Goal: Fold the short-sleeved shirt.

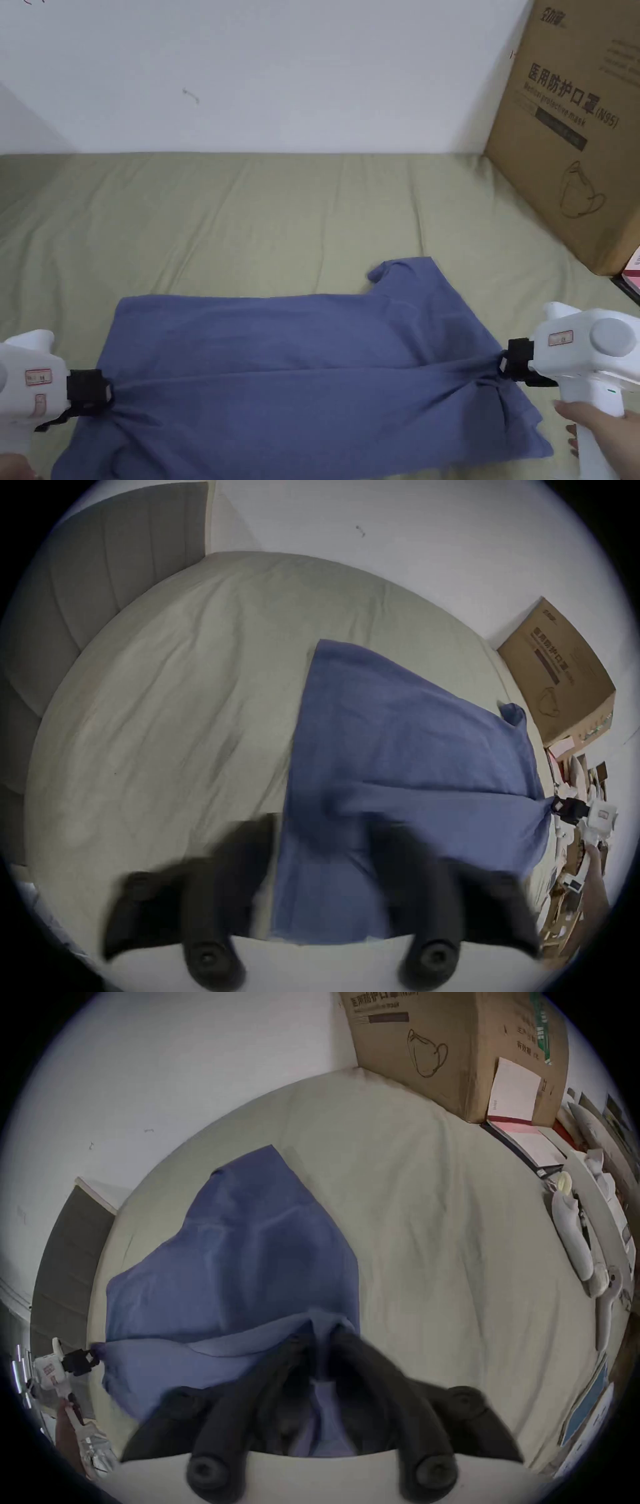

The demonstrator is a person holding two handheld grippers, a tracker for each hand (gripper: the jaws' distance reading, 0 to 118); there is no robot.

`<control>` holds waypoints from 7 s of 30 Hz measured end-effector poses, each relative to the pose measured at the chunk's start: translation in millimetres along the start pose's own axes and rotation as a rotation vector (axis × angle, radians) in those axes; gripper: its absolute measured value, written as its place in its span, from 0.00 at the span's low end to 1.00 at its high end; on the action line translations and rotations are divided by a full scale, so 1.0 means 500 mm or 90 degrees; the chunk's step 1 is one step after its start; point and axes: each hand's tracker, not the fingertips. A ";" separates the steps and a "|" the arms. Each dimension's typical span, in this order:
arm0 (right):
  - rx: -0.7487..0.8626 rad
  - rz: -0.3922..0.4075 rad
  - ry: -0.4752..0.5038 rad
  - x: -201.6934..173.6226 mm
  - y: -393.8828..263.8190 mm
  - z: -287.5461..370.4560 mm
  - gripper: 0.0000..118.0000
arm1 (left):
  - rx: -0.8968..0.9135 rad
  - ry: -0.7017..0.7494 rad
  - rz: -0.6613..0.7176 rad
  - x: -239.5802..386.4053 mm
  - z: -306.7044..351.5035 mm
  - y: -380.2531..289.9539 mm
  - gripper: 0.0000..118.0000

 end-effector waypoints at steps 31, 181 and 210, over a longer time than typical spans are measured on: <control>0.201 0.094 0.244 -0.124 -0.276 0.317 0.00 | 0.063 -0.038 -0.066 -0.006 0.225 -0.150 0.57; 0.146 0.096 0.049 -0.054 0.114 0.075 0.00 | 0.179 -0.067 -0.192 0.047 0.102 0.047 0.01; -0.043 0.000 0.031 0.075 -0.334 0.329 1.00 | 0.010 -0.179 -0.076 -0.083 0.301 -0.230 0.90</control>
